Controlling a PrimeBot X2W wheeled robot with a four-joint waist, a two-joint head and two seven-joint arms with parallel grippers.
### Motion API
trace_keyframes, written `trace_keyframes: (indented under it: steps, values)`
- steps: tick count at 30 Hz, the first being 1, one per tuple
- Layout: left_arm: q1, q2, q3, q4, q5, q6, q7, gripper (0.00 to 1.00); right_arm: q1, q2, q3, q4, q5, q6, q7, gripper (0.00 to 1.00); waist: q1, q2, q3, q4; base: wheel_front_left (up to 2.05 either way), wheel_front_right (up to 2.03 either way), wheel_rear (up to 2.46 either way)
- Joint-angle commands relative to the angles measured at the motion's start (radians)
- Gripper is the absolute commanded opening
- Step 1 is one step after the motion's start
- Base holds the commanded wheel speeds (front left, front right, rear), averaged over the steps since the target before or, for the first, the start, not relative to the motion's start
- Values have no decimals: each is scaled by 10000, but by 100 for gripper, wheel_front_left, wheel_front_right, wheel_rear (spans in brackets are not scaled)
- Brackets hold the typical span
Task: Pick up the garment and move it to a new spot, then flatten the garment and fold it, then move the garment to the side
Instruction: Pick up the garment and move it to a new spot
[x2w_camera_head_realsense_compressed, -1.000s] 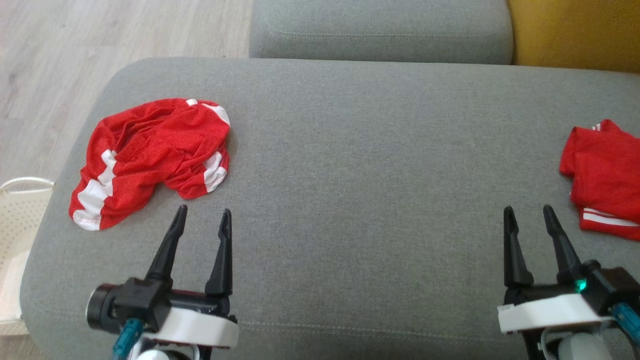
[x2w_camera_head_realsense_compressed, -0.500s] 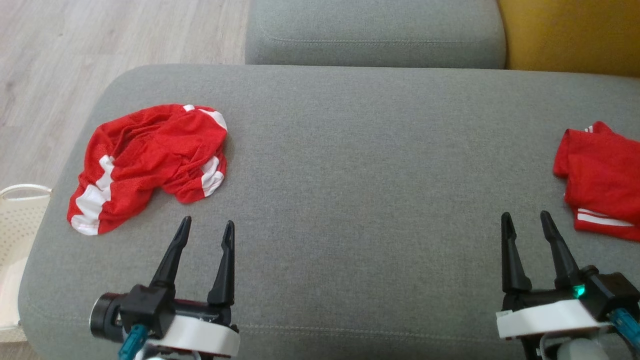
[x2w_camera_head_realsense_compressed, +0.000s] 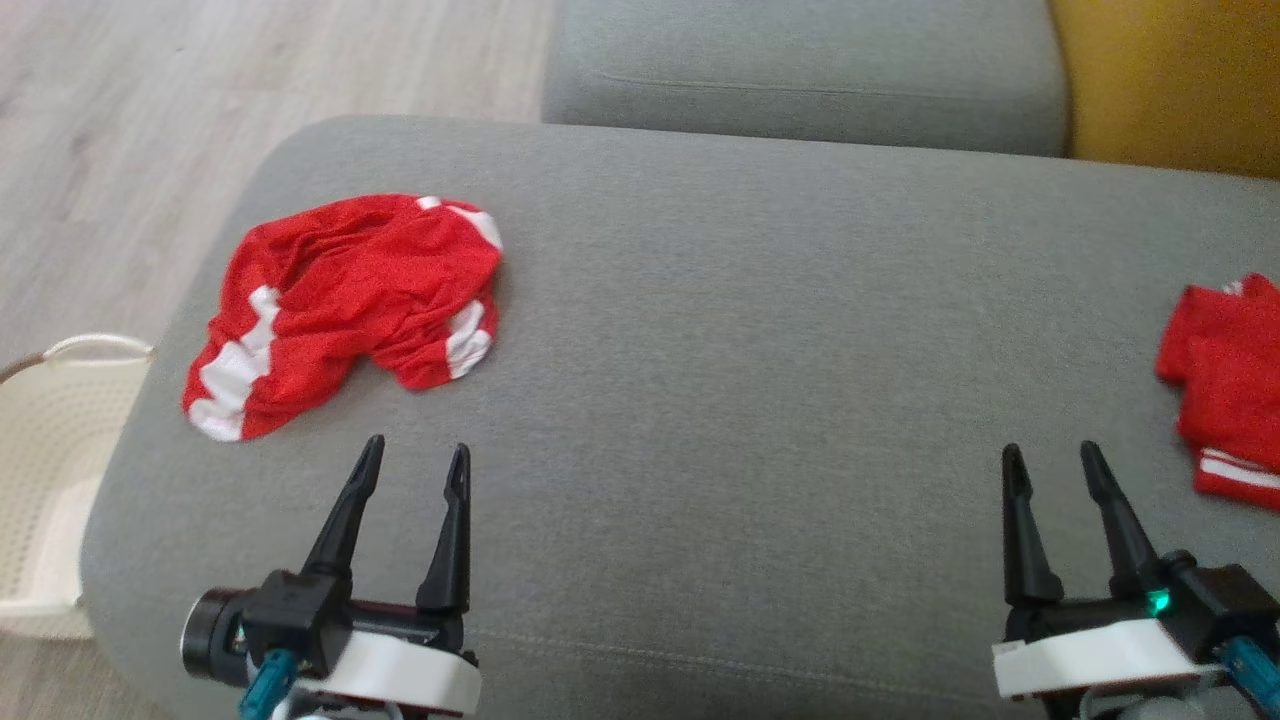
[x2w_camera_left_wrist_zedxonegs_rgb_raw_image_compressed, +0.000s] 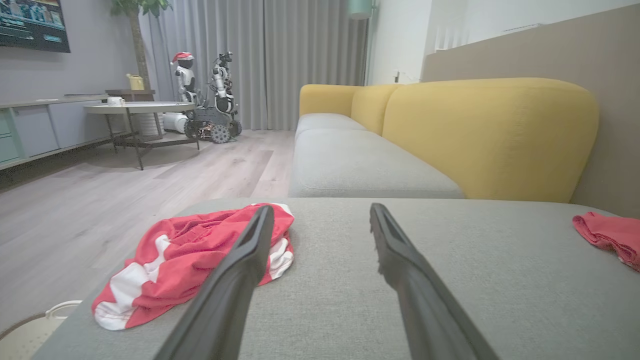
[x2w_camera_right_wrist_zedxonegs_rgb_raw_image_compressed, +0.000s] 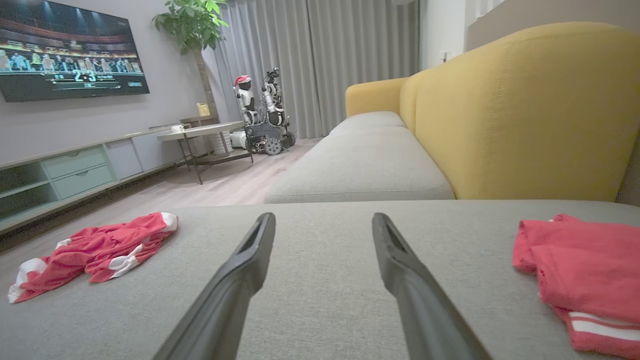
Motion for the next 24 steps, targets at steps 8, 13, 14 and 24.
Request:
trace_keyframes:
  steps: [8, 13, 14, 24]
  values:
    - [-310, -28, 280, -571, -69, 233, -51, 100, -178, -24, 679, -444, 49, 19, -82, 100, 1, -1, -59, 1413, 0, 0, 0]
    - [-241, -28, 313, -694, -86, 340, -51, 100, -205, -24, 914, -493, 136, 19, -82, 100, 1, -1, -38, 2207, 0, 0, 0]
    - [-227, -28, 316, -716, -87, 357, -51, 100, -215, -24, 959, -511, 180, 19, -82, 100, 1, -1, -33, 2355, 0, 0, 0]
    - [-91, -28, 469, -933, -83, 435, -51, 100, -306, -24, 1354, -652, 481, 19, -82, 100, 1, -1, 26, 3309, 0, 0, 0]
